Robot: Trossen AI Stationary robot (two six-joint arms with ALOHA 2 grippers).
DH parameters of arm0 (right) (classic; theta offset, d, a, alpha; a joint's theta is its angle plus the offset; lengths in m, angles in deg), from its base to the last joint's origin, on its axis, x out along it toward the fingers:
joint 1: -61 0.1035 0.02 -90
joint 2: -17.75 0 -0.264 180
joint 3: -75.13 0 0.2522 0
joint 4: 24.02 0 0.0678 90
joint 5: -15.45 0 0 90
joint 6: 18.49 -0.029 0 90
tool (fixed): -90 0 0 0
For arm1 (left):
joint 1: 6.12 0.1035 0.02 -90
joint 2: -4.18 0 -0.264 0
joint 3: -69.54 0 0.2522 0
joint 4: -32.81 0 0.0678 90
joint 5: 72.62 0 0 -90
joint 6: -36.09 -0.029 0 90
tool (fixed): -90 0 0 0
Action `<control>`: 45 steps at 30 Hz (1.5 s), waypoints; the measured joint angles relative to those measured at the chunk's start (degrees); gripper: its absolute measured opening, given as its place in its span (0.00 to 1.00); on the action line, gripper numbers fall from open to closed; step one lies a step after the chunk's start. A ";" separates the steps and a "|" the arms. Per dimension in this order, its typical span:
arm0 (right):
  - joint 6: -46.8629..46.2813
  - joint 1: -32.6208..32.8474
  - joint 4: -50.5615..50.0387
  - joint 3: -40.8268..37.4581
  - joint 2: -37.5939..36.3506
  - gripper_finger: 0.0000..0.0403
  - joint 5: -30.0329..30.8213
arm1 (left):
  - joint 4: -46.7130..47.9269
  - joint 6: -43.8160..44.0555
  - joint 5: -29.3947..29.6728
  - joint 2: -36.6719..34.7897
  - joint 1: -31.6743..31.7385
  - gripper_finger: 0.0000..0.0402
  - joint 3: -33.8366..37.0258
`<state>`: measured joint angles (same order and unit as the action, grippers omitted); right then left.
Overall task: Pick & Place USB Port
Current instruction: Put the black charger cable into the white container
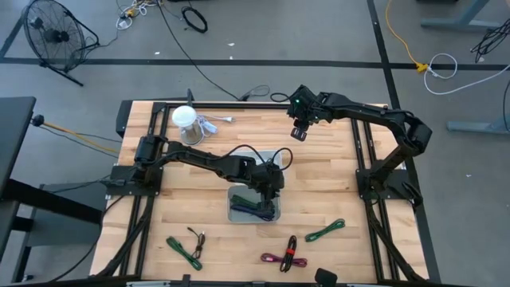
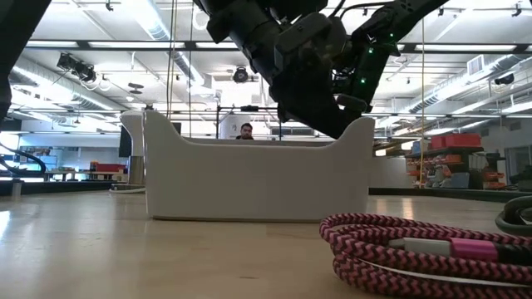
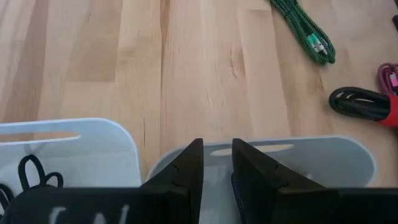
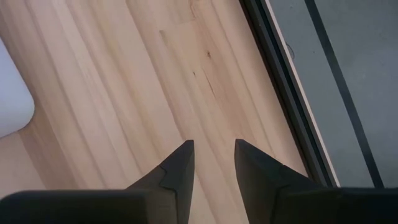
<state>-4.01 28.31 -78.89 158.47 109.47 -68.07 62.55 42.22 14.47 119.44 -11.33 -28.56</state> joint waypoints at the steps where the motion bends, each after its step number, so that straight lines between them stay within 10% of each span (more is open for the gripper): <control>1: 0.00 0.00 0.02 0.00 0.00 0.29 0.02 | -0.11 0.00 0.01 0.00 0.00 0.22 0.00; 11: -0.68 0.00 -0.12 0.00 0.00 0.29 -0.02 | 1.86 -1.16 0.16 -0.96 -0.80 0.22 -0.01; 23: -2.54 0.00 -2.66 0.00 0.00 0.29 -0.07 | 30.09 1.58 1.71 -13.46 -6.50 0.22 -0.07; 32: -4.11 0.13 -3.36 0.00 0.00 0.29 -0.09 | 48.86 31.30 3.71 -16.76 -14.81 0.22 -0.02; 45: -2.59 0.13 -2.34 0.02 0.00 0.29 -1.42 | 52.72 77.23 8.63 -16.79 -28.70 0.22 -0.02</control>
<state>-6.61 28.44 -81.23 158.49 109.47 -69.49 115.26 119.45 23.10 102.66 -40.03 -28.58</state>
